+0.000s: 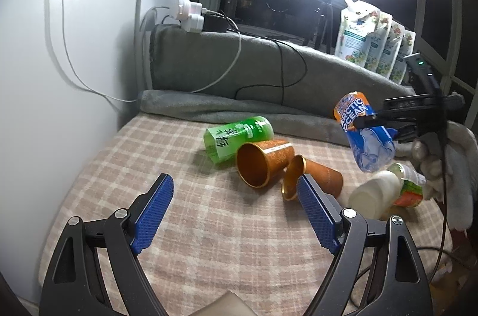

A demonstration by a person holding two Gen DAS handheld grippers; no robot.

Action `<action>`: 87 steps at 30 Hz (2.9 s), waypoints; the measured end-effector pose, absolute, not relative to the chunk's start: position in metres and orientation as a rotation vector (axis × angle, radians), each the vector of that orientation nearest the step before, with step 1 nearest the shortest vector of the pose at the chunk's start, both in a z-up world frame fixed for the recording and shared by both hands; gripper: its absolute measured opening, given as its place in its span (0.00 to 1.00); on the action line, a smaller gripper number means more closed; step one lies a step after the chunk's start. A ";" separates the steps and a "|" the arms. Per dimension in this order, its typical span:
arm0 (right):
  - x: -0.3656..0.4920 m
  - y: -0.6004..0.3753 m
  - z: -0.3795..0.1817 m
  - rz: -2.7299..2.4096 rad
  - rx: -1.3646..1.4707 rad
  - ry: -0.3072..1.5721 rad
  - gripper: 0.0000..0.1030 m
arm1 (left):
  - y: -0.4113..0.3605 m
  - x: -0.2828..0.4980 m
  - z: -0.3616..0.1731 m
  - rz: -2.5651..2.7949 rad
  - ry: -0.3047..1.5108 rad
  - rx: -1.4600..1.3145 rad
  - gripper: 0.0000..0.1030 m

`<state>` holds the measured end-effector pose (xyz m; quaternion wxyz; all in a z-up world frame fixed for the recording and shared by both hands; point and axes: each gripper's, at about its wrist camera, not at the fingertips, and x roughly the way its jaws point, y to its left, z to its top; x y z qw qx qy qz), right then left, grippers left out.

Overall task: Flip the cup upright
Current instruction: 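Lift the blue bottle off the table with the right gripper, then lower the blue bottle with the right gripper toward the left gripper, then close the left gripper on the blue bottle while the right gripper opens and withdraws, then rotate the blue bottle base-down with the left gripper and lower it to the table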

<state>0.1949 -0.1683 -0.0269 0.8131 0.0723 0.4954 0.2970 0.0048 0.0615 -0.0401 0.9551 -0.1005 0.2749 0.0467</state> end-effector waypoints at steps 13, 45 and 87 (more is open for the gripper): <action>0.110 -0.175 -0.087 0.686 0.271 1.194 0.61 | 0.051 0.001 -0.046 -0.011 0.624 -0.252 0.82; 0.059 -0.265 -0.081 0.439 0.348 1.022 0.81 | -0.001 0.052 -0.085 -0.392 0.999 -0.463 0.82; 0.054 -0.309 -0.090 0.357 0.433 0.997 0.81 | -0.041 0.071 -0.080 -0.392 0.958 -0.316 0.61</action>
